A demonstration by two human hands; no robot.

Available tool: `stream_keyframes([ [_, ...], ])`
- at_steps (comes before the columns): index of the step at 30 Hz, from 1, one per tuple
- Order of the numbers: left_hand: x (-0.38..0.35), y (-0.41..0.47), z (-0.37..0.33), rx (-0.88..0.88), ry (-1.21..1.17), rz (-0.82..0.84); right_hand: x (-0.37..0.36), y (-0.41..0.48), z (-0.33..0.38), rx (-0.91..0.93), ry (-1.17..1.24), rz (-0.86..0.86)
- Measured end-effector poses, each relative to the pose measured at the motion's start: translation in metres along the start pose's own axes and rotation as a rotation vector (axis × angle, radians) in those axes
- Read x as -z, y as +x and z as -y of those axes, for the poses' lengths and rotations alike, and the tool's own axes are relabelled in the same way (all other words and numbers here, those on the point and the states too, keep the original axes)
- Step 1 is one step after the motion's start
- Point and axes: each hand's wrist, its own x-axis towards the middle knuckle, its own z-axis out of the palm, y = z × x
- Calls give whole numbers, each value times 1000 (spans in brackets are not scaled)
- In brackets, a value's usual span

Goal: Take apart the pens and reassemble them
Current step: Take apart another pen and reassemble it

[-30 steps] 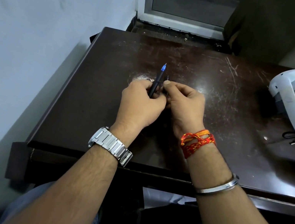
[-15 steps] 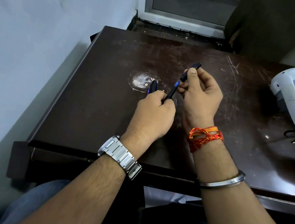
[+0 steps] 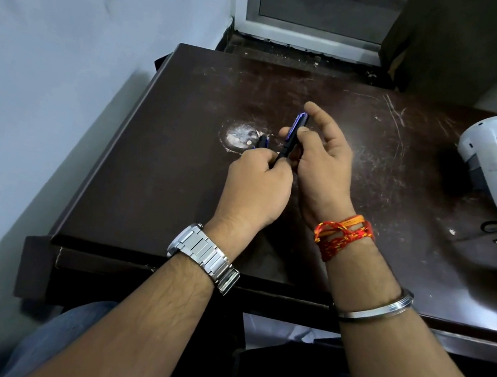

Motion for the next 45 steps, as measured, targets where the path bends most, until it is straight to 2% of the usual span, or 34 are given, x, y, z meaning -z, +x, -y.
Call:
stream_keyframes([
  [6,-2,2,-2,132,-203,63,-2,-1,-2,-73,77,62],
  [10,-2,3,-5,197,-334,99,-4,-1,-6,-19,34,64],
  [17,-4,1,-1,203,-340,91,-5,0,-8,-27,-66,-8],
  [21,0,4,-4,184,-418,25,-11,-8,-16,22,-129,78],
  [23,1,6,-3,170,-440,15,-13,-9,-19,8,-164,65],
  [28,5,6,-1,143,-305,-40,-9,-11,-18,6,-329,-64],
  [35,11,1,0,-31,-41,-125,3,-10,-11,-53,-471,-40],
  [37,11,1,0,-30,0,-121,6,-10,-8,-41,-526,-61],
  [41,15,4,-4,38,4,-144,23,-5,2,61,-795,-189],
  [45,21,2,-10,52,17,-244,39,-2,9,0,-1030,-184],
])
